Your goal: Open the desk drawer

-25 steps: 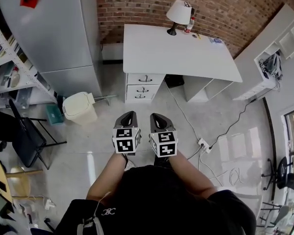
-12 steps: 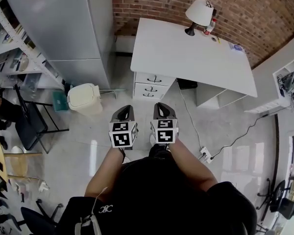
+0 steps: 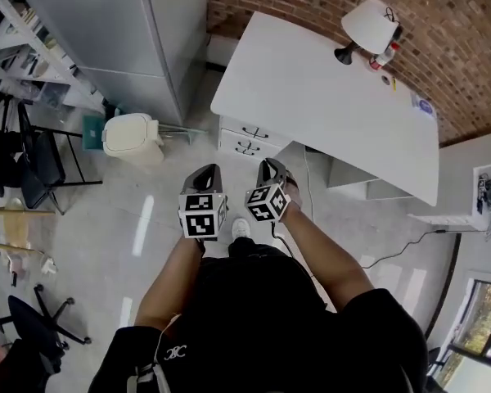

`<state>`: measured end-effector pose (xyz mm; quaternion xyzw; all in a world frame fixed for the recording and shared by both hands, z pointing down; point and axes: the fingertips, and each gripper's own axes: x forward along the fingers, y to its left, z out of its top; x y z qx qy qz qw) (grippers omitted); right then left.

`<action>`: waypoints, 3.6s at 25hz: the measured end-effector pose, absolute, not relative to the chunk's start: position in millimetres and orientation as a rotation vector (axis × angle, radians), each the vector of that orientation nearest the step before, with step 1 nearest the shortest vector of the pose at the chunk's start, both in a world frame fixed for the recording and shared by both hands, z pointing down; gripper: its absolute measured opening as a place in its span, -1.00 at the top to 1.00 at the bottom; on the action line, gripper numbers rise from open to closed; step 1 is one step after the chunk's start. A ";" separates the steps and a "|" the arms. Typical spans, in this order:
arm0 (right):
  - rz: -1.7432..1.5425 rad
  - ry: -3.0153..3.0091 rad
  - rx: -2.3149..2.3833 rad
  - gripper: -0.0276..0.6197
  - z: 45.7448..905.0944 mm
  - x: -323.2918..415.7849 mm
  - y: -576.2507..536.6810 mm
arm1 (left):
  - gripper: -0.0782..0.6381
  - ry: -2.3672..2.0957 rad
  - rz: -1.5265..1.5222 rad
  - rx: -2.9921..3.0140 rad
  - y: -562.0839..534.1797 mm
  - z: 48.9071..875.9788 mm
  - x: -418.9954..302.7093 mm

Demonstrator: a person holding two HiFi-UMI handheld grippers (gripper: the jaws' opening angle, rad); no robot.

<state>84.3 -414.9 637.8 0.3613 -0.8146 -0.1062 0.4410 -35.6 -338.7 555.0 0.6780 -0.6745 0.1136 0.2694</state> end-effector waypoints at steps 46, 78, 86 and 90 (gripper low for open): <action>-0.748 -1.484 0.429 0.88 905.2 61.8 -562.3 | 0.79 -1.855 0.402 1.367 -295.3 665.9 -64.2; -0.047 -1.888 0.754 0.91 820.6 80.4 -409.2 | 0.79 -1.881 0.382 1.502 -281.4 609.2 -70.0; 0.093 -2.201 0.890 0.92 675.0 55.4 -395.9 | 0.79 -1.948 0.354 1.542 -282.6 559.6 -77.3; 0.161 -2.395 0.942 0.92 590.2 33.7 -398.1 | 0.79 -2.018 0.289 1.566 -291.9 522.5 -84.7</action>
